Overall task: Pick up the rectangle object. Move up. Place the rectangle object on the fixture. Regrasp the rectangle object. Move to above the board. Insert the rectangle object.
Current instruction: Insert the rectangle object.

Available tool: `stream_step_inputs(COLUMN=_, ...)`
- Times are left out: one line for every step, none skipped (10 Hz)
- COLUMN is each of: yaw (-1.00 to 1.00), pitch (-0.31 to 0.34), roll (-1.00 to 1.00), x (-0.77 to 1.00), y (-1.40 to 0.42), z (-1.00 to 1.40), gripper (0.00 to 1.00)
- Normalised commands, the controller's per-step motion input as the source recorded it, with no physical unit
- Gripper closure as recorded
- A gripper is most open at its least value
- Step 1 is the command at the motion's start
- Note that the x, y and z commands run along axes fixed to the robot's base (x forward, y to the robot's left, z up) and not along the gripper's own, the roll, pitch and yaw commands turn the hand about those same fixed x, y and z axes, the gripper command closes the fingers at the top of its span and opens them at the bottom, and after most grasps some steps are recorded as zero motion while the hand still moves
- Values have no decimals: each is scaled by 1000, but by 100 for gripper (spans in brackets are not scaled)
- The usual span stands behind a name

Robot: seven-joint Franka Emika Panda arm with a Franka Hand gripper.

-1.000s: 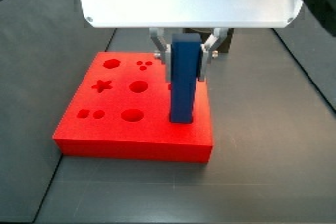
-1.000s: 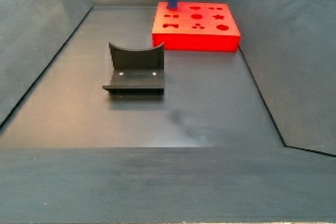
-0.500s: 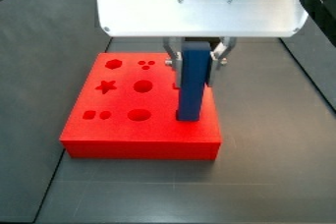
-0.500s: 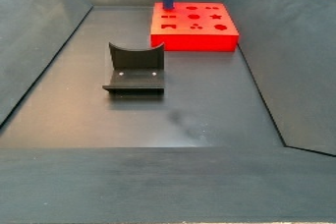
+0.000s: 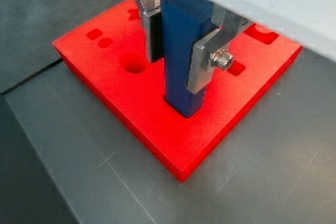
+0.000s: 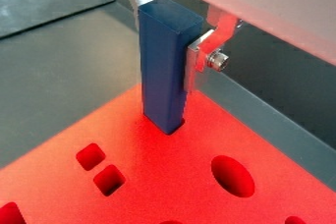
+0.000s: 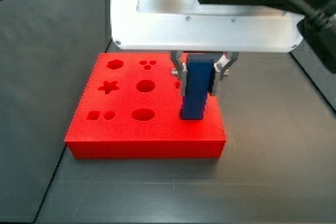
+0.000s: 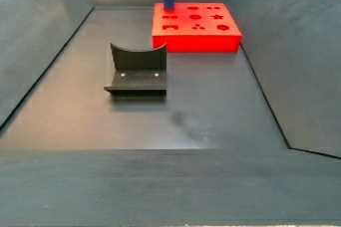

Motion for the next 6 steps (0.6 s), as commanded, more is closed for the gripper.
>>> stream_step_inputs(yaw=0, pitch=0, roll=89, x=66, y=0, z=-226, gripper=100)
stream_step_inputs(yaw=0, pitch=0, roll=64, x=97, y=0, z=-171, gripper=100)
stream_step_inputs(yaw=-11, pitch=0, roll=6, x=60, y=0, z=0, gripper=100)
stream_step_inputs(yaw=0, pitch=-9, roll=0, x=0, y=0, z=0, gripper=100)
stream_step_inputs(yaw=0, pitch=0, roll=4, x=0, y=0, z=0, gripper=100)
stream_step_inputs(yaw=0, pitch=0, roll=0, x=0, y=0, z=0, gripper=100)
